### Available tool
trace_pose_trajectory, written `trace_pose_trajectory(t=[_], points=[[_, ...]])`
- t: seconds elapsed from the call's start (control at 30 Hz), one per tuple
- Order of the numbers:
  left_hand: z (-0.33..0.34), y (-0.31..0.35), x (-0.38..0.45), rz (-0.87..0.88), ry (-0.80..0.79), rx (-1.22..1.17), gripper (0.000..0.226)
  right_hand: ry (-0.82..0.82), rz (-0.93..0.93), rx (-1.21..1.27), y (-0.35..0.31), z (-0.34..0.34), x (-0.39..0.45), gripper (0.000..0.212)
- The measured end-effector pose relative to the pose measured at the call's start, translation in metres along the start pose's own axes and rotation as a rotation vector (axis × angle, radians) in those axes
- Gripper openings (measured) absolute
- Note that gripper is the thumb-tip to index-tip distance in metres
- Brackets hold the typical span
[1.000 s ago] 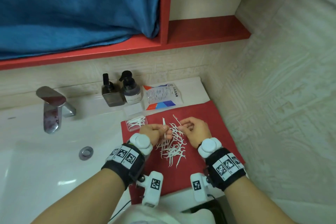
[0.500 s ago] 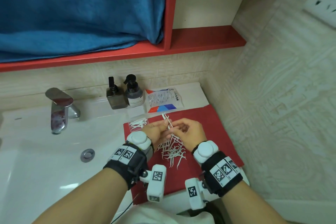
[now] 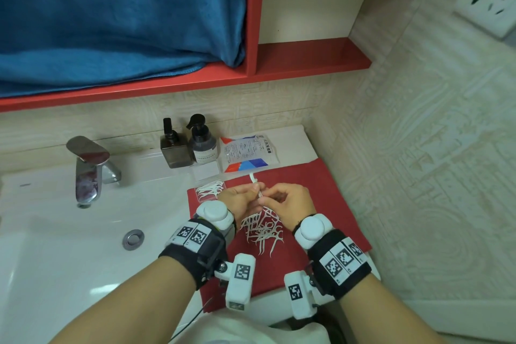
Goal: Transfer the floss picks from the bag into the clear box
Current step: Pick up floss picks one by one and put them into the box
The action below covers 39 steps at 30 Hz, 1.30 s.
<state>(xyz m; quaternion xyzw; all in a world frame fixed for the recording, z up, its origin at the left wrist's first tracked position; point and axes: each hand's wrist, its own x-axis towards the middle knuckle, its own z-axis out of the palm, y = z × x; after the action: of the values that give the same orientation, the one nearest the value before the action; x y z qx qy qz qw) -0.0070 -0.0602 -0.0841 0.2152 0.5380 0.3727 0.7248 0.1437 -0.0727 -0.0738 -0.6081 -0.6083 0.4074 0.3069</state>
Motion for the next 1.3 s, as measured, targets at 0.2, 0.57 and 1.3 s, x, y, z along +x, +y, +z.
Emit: trace_pose_trajectory(t=[0.2, 0.57, 1.3], points=[[0.006, 0.004, -0.01, 0.123, 0.054, 0.136, 0.011, 0.108, -0.033, -0.139, -0.009, -0.012, -0.001, 0.01], [0.005, 0.013, -0.036, 0.217, -0.127, 0.374, 0.01, -0.008, -0.084, 0.067, -0.032, -0.025, -0.006, 0.019], [0.02, 0.022, -0.053, 0.28, 0.007, 0.258, 0.012, 0.102, 0.188, -0.447, -0.019, -0.032, -0.015, 0.015]])
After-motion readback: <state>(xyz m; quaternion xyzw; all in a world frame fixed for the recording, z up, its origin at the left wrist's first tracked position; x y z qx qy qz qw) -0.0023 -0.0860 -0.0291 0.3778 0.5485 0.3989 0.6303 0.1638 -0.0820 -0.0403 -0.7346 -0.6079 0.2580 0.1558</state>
